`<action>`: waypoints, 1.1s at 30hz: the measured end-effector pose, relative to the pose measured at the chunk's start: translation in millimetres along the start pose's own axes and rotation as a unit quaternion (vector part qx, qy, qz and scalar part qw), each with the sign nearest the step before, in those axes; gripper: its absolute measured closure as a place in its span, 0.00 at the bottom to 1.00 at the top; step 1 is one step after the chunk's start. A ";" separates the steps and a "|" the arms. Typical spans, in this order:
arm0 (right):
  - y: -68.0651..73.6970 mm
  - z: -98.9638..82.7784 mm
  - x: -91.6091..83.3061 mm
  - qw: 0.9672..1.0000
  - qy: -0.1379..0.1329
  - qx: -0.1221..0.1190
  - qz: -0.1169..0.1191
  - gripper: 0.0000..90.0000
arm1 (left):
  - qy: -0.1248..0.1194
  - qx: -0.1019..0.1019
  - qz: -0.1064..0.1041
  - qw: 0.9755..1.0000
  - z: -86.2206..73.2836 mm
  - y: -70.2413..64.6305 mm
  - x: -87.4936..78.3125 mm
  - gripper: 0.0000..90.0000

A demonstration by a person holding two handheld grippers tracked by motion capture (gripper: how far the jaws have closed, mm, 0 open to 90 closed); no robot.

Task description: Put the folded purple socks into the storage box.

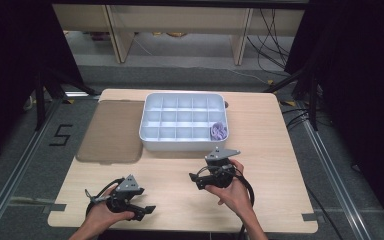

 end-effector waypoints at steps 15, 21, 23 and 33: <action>9.1 -12.8 0.2 1.000 0.000 0.002 0.015 0.23 | -0.002 0.001 -0.004 1.000 0.5 -1.6 0.2 0.26; 11.8 -18.0 -0.4 1.000 0.001 0.003 0.017 0.22 | -0.002 0.001 -0.004 1.000 0.6 -1.7 0.1 0.26; 13.4 -19.4 -0.4 1.000 -0.001 0.004 0.018 0.22 | 0.005 0.007 -0.004 1.000 -0.1 -0.9 -1.1 0.26; 19.7 -29.6 -3.0 1.000 0.006 0.002 0.022 0.22 | 0.004 0.010 -0.006 1.000 0.2 -1.0 -1.2 0.26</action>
Point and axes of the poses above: each handheld gripper's, and its own axes: x roughly forward along the jaws, z roughly out of its top, y roughly to its left, the point moved 7 cm from there along x, roughly forward along the jaws, and after that the axes turned 4 degrees about -y, right-handed, at the moved point
